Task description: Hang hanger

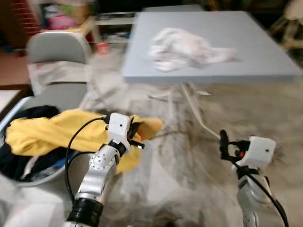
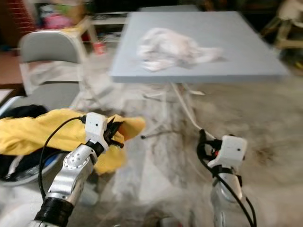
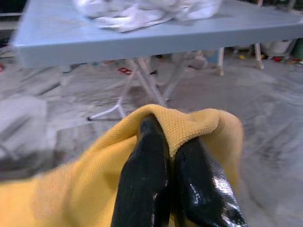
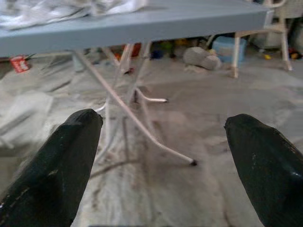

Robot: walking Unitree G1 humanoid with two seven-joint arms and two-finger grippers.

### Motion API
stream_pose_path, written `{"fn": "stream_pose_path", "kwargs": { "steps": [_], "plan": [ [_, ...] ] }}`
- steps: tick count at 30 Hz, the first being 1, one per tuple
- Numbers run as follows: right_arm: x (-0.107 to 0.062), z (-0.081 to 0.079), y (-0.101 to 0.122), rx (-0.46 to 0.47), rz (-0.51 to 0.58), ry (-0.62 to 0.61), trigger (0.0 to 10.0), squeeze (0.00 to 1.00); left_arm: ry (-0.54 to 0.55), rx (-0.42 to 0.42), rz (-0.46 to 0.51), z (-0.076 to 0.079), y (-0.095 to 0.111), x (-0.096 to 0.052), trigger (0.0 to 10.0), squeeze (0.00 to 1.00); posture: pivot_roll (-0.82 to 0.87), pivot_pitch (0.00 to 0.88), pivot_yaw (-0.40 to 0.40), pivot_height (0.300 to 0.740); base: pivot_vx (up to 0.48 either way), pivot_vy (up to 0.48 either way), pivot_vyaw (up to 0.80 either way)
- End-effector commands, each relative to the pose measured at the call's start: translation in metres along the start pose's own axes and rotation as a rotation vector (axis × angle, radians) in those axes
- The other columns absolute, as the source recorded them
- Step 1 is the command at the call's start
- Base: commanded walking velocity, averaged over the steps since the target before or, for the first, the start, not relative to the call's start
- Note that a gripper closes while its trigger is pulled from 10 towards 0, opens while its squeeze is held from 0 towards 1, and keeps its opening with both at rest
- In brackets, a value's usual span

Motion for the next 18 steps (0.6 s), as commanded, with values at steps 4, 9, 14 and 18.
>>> {"fn": "stream_pose_path", "kwargs": {
  "steps": [4,9,14,18],
  "plan": [
    [0.0069,0.0013,0.0042,-0.006,0.014,-0.008,10.0,0.00,0.012,-0.002,0.031,-0.0001,0.0092,0.0045,10.0,0.00,-0.12,0.107,0.099,0.740,0.000,-0.348,-0.80],
    [0.0096,0.0000,0.0047,-0.008,0.017,-0.005,10.0,0.00,0.024,-0.012,0.037,-0.0007,0.0104,0.0069,10.0,0.00,-0.12,0.107,0.086,0.740,0.000,-0.301,-0.80],
    [0.0111,-0.0025,0.0042,-0.021,0.014,0.015,10.0,0.00,0.011,-0.057,0.021,0.0009,0.0084,0.0092,10.0,0.00,-0.11,0.111,0.068,0.740,0.000,-0.057,-0.35],
    [0.0122,-0.0031,0.0033,-0.032,0.007,0.026,10.0,0.00,-0.039,-0.082,-0.012,0.0013,0.0054,0.0094,10.0,0.00,-0.11,0.115,0.057,0.740,0.000,0.000,0.00]
  ]
}}
Point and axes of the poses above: a point about 5 cm out from each wrist's last joint towards the gripper, its own x axis pointing out of the wrist towards the gripper, its own y axis along the axis of the wrist's last joint, z = x × y, the point moved 2 cm from there along x, pointing out of the wrist towards the gripper, and after that the axes turned 2 degrees about -x, right-handed, at the moved point
